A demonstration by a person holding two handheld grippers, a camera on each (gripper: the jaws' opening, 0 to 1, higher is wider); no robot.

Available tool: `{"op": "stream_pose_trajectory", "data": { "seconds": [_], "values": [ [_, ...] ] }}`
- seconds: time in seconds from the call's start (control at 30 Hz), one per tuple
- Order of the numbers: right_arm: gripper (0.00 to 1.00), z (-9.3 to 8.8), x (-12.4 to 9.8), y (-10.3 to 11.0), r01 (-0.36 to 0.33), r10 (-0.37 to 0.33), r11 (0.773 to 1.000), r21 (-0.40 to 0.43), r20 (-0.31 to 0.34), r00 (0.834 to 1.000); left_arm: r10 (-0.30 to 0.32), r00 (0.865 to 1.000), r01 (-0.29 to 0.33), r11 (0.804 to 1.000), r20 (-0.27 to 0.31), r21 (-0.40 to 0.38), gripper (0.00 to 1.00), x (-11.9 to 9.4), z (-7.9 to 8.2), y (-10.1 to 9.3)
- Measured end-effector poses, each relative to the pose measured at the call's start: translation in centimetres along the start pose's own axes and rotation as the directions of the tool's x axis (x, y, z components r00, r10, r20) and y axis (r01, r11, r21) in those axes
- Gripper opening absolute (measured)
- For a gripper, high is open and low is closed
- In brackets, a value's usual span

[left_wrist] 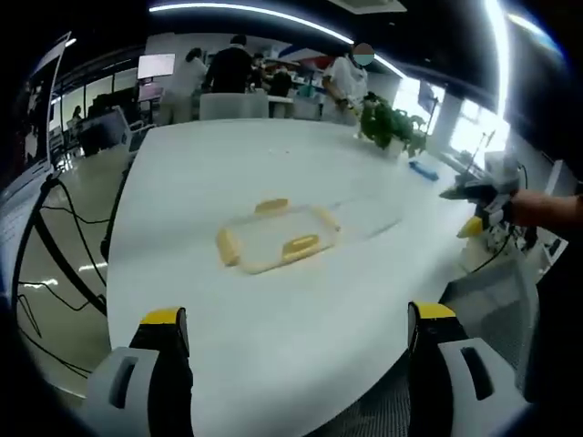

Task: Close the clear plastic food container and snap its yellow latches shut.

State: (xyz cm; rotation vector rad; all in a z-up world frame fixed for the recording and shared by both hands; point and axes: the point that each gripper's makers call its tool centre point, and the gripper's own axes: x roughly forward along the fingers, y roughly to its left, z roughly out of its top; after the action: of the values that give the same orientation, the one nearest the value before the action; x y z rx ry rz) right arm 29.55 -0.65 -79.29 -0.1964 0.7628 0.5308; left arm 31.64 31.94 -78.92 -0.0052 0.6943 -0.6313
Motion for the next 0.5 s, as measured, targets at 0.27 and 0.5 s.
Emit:
{"op": "stream_pose_trajectory", "data": {
  "seconds": [0.27, 0.5],
  "values": [
    [1.00, -0.20, -0.19, -0.24, 0.010, -0.010, 1.000, 0.014, -0.001, 1.000, 0.001, 1.000, -0.001, 1.000, -0.004, 0.001, 0.99, 0.07, -0.44, -0.04],
    [1.00, 0.46, -0.06, -0.18, 0.006, -0.007, 1.000, 0.028, 0.019, 1.000, 0.011, 1.000, -0.011, 1.000, 0.008, -0.005, 0.99, -0.49, -0.54, -0.22]
  ]
}}
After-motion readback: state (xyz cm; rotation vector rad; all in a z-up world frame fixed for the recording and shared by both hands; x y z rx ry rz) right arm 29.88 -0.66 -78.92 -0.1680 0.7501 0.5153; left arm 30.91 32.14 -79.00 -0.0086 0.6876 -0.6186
